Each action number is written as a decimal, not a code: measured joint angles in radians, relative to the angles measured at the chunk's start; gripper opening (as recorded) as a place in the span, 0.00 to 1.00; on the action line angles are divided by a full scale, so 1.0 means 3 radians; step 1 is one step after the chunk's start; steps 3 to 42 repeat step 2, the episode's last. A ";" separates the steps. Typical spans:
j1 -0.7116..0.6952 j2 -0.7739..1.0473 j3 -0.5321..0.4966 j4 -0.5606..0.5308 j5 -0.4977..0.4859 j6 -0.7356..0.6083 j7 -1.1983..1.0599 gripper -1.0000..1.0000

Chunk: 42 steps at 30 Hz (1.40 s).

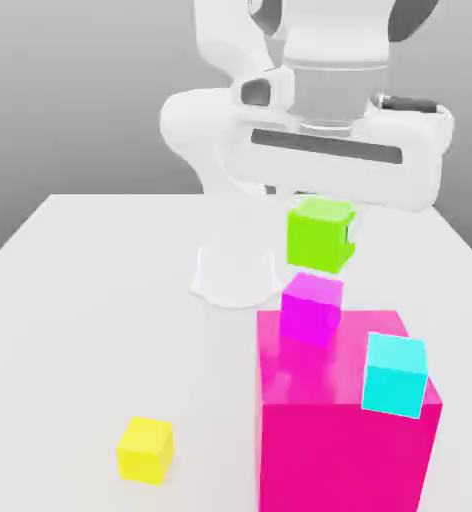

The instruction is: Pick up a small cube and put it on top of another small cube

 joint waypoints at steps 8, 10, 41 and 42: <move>0.0000 0.0000 0.0000 0.0000 0.0000 0.0000 0.0000 1.00; 0.0000 0.0000 0.0000 0.0000 0.0000 0.0000 0.0000 1.00; 0.0000 0.0000 0.0000 0.0000 0.0000 0.0000 0.0000 1.00; 0.0000 0.0000 0.0000 0.0000 0.0000 0.0000 0.0000 1.00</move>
